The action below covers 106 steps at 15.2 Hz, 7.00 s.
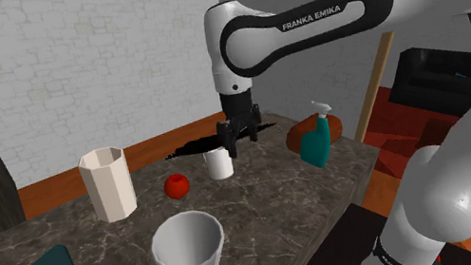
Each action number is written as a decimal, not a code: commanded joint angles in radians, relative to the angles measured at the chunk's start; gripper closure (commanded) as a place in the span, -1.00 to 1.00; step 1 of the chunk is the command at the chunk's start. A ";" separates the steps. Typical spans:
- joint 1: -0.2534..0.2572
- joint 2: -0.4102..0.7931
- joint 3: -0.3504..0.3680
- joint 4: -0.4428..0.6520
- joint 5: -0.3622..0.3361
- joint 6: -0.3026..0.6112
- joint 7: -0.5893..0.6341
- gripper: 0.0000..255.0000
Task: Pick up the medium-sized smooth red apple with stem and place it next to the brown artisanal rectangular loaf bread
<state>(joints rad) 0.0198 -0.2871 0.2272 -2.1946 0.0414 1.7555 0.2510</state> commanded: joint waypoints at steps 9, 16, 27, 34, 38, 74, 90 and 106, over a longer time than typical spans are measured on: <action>0.053 0.443 0.100 0.334 -0.201 0.020 0.233 -1.00; 0.157 0.780 0.089 0.679 -0.353 -0.074 0.342 -1.00; 0.156 0.821 0.075 0.627 -0.376 0.009 0.360 -1.00; 0.156 0.821 0.075 0.627 -0.376 0.009 0.360 1.00; 0.156 0.821 0.075 0.627 -0.376 0.009 0.359 1.00; 0.179 0.746 0.090 0.932 -0.348 -0.358 0.280 1.00; -0.041 0.534 0.003 0.654 -0.342 -0.221 0.017 1.00; -0.257 0.515 -0.141 0.614 -0.377 -0.096 -0.317 1.00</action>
<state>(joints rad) -0.2238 0.2303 0.0948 -1.5783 -0.3345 1.6516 -0.0433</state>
